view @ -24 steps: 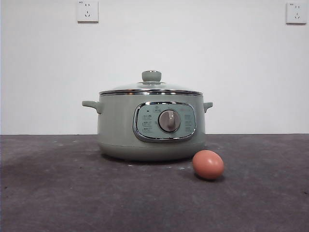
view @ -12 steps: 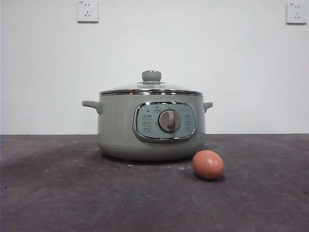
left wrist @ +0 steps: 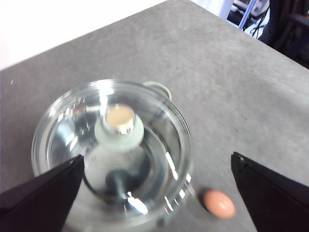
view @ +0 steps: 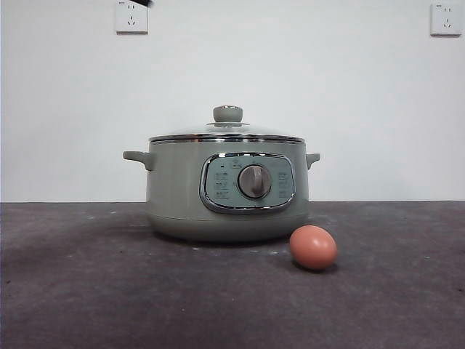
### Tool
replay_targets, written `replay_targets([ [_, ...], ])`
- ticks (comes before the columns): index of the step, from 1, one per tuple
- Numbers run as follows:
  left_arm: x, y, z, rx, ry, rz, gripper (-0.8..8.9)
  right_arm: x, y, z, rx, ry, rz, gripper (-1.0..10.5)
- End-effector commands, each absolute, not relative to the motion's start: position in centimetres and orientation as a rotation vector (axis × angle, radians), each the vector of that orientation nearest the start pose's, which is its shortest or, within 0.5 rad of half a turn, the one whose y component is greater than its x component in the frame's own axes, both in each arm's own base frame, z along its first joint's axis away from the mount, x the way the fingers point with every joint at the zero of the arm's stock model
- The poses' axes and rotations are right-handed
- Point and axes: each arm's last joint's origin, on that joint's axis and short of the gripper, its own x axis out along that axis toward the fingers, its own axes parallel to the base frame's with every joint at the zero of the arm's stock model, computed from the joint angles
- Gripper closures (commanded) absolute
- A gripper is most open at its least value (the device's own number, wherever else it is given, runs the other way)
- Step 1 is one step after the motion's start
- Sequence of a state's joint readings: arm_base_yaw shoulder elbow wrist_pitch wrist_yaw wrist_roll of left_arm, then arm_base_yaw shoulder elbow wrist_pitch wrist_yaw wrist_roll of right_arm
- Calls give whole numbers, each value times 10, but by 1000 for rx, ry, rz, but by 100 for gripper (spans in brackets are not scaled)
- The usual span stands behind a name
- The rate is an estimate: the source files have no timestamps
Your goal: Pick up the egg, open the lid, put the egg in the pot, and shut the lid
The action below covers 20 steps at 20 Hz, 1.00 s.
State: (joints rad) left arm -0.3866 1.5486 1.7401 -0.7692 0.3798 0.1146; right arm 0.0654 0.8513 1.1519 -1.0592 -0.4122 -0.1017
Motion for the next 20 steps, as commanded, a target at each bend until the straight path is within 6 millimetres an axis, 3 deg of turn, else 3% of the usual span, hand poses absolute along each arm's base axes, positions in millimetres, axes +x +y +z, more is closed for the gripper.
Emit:
replay_targets([
  [1,325,-149,414,156,548,-780,113,131,20,368,34,725,497,192],
  [6,382,-177,377,177,603,-765,122,134,21,367,36,736,497,192],
  [9,402,-186,349,179,632,-766,122,136,21,366,36,738,497,193],
  [16,422,-201,308,190,707,-765,123,144,21,363,40,759,496,194],
  [20,419,-206,305,209,725,-747,146,148,22,361,42,770,496,194],
])
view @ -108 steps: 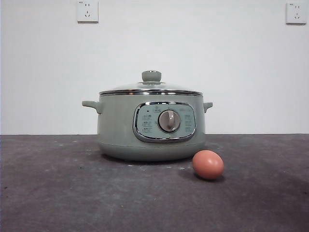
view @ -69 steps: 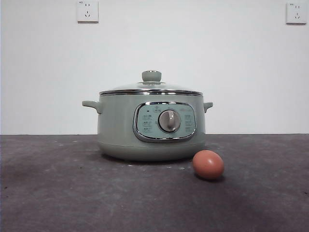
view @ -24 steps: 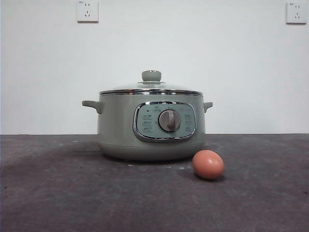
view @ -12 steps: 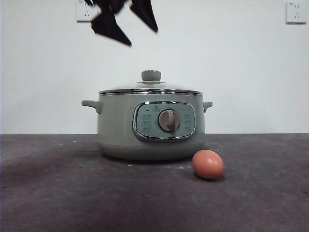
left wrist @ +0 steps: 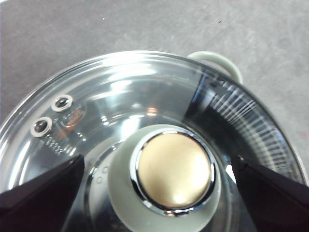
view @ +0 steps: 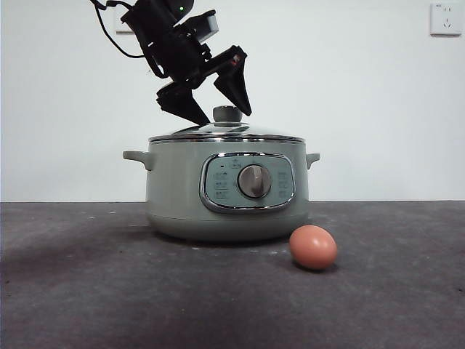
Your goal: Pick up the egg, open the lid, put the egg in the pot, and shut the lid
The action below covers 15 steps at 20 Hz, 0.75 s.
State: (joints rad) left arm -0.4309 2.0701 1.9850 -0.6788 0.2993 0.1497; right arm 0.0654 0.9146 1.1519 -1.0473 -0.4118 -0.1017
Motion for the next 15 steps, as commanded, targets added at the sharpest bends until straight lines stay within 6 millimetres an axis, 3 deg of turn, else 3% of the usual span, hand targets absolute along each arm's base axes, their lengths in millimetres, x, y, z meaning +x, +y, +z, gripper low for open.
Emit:
replay_targets([
  [1,420,-206,304,215,726,-734,189,148,22,361,43,773,496,194],
  [3,419,-207,304,218,725,-734,199,148,22,361,43,773,496,194],
  [6,419,-207,304,218,725,-731,414,148,22,361,43,773,496,195],
  [11,418,-207,303,217,744,-736,606,148,22,361,43,773,496,195],
  [15,418,-207,303,213,747,-737,647,148,22,361,43,773,496,195],
])
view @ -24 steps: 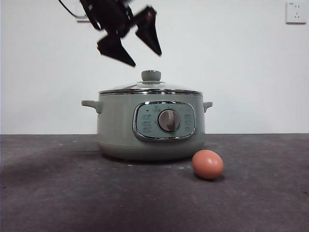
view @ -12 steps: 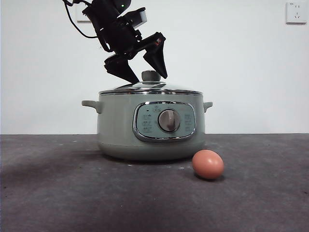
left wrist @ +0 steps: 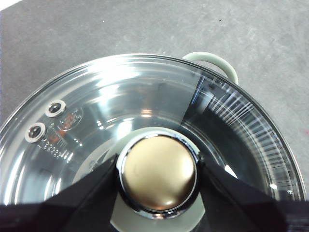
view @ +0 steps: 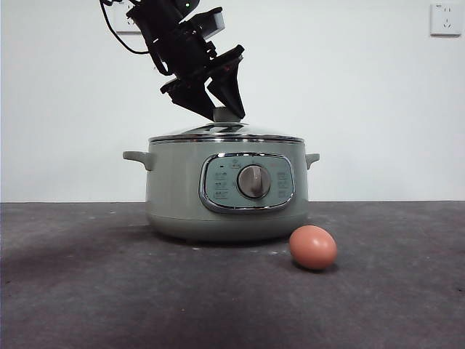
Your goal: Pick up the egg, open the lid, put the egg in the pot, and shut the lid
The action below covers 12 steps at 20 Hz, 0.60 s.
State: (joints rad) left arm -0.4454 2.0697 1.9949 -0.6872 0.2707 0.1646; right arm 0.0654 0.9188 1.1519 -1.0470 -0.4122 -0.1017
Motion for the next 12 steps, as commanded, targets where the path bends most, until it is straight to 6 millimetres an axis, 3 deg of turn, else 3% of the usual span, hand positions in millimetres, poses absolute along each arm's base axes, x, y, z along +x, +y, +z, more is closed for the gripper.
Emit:
replay_targets([
  [1,417,-207,303,212,747,-737,702,148,22,361,43,774,496,195],
  [3,417,-207,303,194,754,-729,827,148,22,361,43,774,496,195],
  [7,417,-208,309,169,741,-768,822,148,22,361,43,774,496,195],
  [12,412,-206,347,159,669,-773,822,148,22,361,43,774,495,195],
])
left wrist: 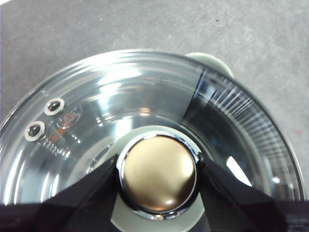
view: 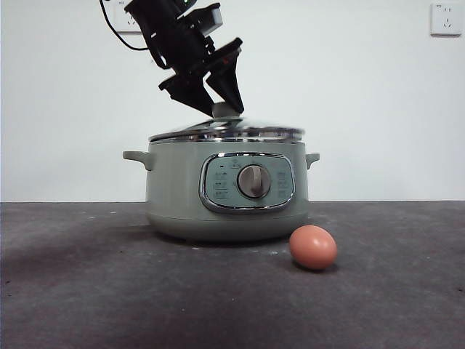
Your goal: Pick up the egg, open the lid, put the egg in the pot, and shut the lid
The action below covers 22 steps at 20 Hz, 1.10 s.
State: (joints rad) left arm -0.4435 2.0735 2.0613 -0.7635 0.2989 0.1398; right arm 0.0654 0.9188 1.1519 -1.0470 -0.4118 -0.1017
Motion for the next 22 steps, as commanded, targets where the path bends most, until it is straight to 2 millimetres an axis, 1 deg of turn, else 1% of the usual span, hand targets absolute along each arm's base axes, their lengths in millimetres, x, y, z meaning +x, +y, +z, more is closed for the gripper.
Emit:
replay_targets([
  [1,410,-205,357,159,652,-773,822,148,22,361,43,774,495,195],
  [3,405,-202,381,156,609,-775,822,148,22,361,43,774,495,195],
  [6,389,-194,425,153,539,-771,822,148,21,361,42,775,493,195],
  [10,360,-169,481,142,433,-745,822,150,22,360,44,783,493,195],
  [12,342,-152,502,155,401,-688,821,152,22,359,45,790,493,195],
  [14,324,-135,515,195,398,-621,821,155,22,358,47,799,493,195],
  [18,280,-97,540,187,400,-548,821,162,23,356,50,796,497,195],
  [20,258,-82,549,180,392,-521,820,168,25,355,59,791,511,195],
  [22,236,-67,551,197,404,-494,820,174,29,352,57,806,532,195],
])
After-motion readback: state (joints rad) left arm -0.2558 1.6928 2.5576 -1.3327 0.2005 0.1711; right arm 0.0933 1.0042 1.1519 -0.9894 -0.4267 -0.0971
